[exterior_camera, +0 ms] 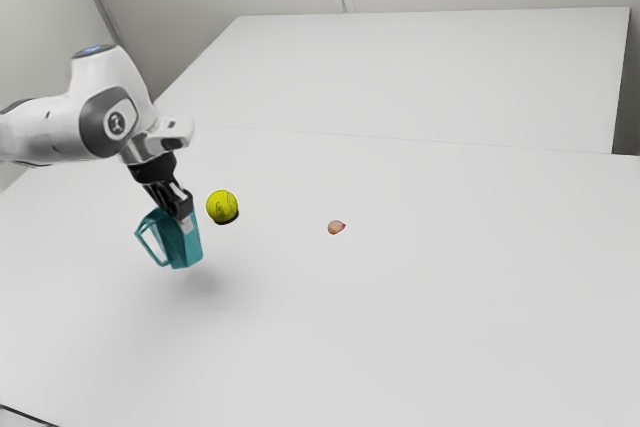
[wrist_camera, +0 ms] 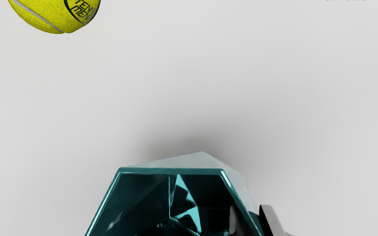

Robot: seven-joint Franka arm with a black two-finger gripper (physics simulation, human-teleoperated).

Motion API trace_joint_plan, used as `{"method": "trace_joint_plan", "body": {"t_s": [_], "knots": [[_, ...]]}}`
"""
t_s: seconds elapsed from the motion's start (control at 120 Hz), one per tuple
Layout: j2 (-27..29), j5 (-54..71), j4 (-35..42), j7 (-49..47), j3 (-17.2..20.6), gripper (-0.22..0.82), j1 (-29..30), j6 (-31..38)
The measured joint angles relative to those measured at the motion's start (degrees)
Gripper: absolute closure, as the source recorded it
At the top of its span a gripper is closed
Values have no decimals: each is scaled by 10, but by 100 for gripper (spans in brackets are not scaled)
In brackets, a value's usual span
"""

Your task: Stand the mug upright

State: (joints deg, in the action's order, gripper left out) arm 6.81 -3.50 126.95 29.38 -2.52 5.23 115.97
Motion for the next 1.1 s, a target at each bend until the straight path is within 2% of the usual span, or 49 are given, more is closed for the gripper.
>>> {"method": "trace_joint_plan", "body": {"t_s": [0.258,0.425,0.758,1.1], "knots": [[-1,36,46,-63,9,79,-7,130],[-6,46,52,-95,12,79,-9,181],[23,51,94,-146,13,79,-11,215],[19,52,121,-188,23,79,-12,238]]}}
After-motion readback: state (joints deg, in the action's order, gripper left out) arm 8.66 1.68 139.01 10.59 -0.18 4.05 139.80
